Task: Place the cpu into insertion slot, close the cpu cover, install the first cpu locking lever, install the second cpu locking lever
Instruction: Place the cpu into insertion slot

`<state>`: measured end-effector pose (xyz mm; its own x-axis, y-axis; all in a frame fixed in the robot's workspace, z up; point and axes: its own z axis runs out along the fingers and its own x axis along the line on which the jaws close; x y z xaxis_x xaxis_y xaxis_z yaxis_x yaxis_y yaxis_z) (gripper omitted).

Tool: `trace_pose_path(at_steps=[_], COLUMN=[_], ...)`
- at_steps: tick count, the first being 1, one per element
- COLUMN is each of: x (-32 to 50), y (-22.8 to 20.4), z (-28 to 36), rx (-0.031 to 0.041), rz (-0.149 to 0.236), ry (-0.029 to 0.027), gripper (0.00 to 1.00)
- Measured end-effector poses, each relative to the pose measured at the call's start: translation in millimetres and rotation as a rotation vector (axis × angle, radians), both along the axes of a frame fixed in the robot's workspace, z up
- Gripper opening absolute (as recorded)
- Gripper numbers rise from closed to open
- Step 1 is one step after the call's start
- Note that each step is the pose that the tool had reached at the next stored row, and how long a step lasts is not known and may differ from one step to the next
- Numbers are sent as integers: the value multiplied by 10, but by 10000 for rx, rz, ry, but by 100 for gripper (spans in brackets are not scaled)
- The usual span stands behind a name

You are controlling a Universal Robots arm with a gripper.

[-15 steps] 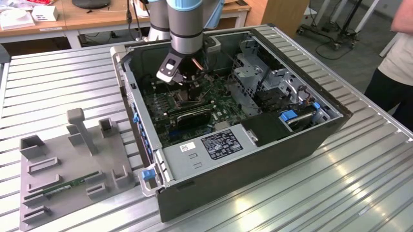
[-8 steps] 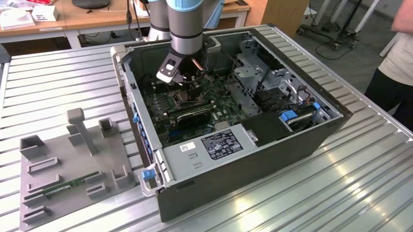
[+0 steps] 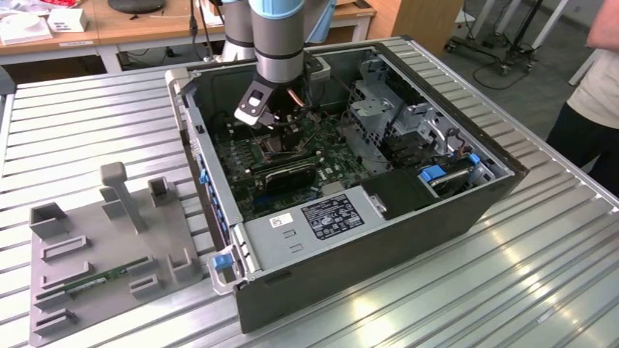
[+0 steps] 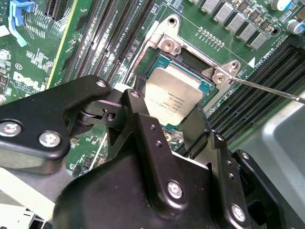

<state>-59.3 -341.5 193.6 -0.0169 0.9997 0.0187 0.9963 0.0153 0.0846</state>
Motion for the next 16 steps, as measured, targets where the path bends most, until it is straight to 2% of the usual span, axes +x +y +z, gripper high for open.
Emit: trace_pose_path(at_steps=[5, 16], x=[0, 5], y=[15, 15], z=[-1, -3], rx=[2, 3], rz=[-4, -128], ry=[-1, -1], gripper=[54, 54])
